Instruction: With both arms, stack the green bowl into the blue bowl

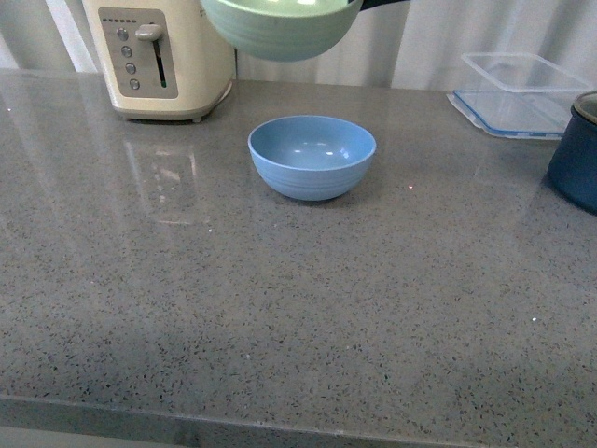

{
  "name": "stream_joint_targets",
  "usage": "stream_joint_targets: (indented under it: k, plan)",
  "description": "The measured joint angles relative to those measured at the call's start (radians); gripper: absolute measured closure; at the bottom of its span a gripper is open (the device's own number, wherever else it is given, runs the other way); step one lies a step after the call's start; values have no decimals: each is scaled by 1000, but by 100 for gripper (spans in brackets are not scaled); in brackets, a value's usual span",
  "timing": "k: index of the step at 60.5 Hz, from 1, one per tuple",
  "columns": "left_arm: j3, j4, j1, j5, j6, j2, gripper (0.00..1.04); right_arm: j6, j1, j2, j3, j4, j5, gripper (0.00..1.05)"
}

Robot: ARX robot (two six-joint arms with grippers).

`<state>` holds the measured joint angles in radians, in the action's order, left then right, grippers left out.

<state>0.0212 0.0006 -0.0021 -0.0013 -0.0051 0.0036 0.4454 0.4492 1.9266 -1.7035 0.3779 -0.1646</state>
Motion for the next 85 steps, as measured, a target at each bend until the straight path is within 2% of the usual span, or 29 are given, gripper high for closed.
stream_joint_targets:
  k: [43, 62, 69, 73, 74, 76, 80, 81, 85]
  plan:
    - [0, 0, 0, 0, 0, 0, 7, -51, -30, 167, 6, -41, -81, 104]
    - [0, 0, 0, 0, 0, 0, 7, -47, -53, 101, 95, -124, -26, 61]
    - [0, 0, 0, 0, 0, 0, 7, -32, -62, -26, 219, -265, 27, 43]
    - [0, 0, 0, 0, 0, 0, 7, -10, -72, -138, 326, -414, 106, 32]
    - [0, 0, 0, 0, 0, 0, 7, 8, -77, -203, 389, -496, 140, 27]
    - [0, 0, 0, 0, 0, 0, 7, 7, -79, -270, 460, -586, 141, 23]
    - [0, 0, 0, 0, 0, 0, 7, -109, -82, -447, 668, -818, -49, 34]
    - [0, 0, 0, 1, 0, 0, 7, -187, -88, -520, 760, -892, -110, 39]
    - [0, 0, 0, -2, 0, -1, 7, -334, -135, -676, 991, -1013, -139, 55]
